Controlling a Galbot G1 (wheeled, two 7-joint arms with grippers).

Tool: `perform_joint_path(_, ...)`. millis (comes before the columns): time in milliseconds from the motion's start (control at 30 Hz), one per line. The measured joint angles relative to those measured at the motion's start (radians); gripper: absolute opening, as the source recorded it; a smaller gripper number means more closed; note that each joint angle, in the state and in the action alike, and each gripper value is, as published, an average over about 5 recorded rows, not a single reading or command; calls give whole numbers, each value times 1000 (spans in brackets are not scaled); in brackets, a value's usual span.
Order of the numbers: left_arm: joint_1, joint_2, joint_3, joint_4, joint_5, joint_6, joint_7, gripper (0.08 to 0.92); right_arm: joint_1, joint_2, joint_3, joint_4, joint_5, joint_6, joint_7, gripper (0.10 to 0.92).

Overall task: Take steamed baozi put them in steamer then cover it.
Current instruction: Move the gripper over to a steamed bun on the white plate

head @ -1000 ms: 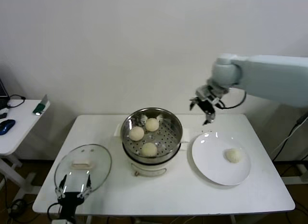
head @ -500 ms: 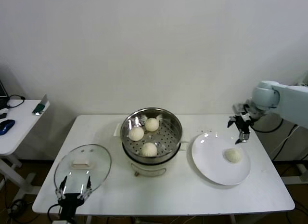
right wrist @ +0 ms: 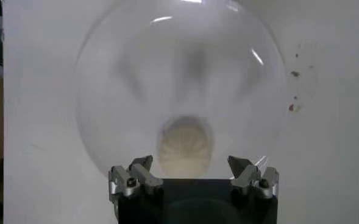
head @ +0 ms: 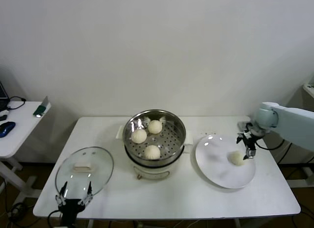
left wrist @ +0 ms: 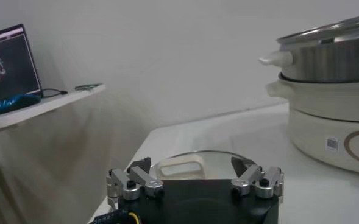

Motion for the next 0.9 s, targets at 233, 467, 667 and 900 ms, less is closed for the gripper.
perform_joint_path(233,1,0,-2,1,1,0,0,823,-74,19,53,-54,-30,-2,3,823)
perform_joint_path(467,0,0,-3,4,2,0,0,823,-117,35,85,-93,-47,-3,2,823)
perform_joint_path(667,-4,1,-3,9,1,-1,0,823,-138,49,104,-112,-50,-4,3,796)
perform_joint_path(900,-5,1,-2,10,1,-1,0,823,-150,57,115,-122,-58,-6,6,745)
